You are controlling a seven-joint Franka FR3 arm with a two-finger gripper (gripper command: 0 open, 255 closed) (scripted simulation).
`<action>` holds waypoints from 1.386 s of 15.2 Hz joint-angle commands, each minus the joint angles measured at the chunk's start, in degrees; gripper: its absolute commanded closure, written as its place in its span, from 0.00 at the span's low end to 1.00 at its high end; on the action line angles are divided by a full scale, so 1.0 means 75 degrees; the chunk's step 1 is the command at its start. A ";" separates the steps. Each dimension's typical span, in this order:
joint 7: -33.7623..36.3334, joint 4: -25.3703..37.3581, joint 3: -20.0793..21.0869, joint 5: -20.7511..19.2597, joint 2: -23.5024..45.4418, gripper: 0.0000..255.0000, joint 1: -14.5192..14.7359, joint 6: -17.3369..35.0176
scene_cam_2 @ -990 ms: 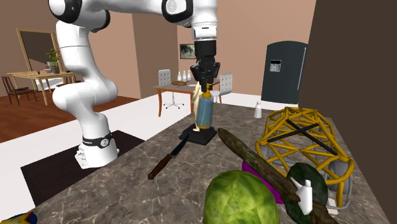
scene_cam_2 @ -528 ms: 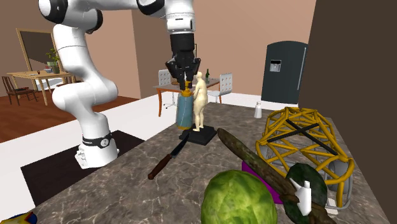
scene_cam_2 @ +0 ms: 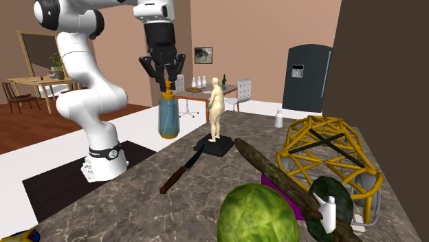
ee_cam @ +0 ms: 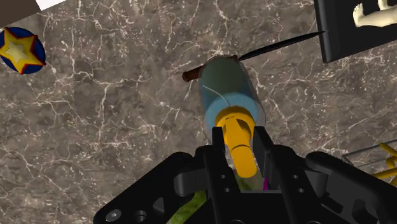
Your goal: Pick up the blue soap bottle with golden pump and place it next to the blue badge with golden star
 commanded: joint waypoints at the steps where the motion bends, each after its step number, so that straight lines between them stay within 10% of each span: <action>1: -0.0321 -0.0185 -0.0258 -0.0102 -0.0319 1.00 -0.0098 -0.0163; 21: -0.3792 0.0786 -0.3168 -0.1781 -0.1011 1.00 -0.1151 -0.1838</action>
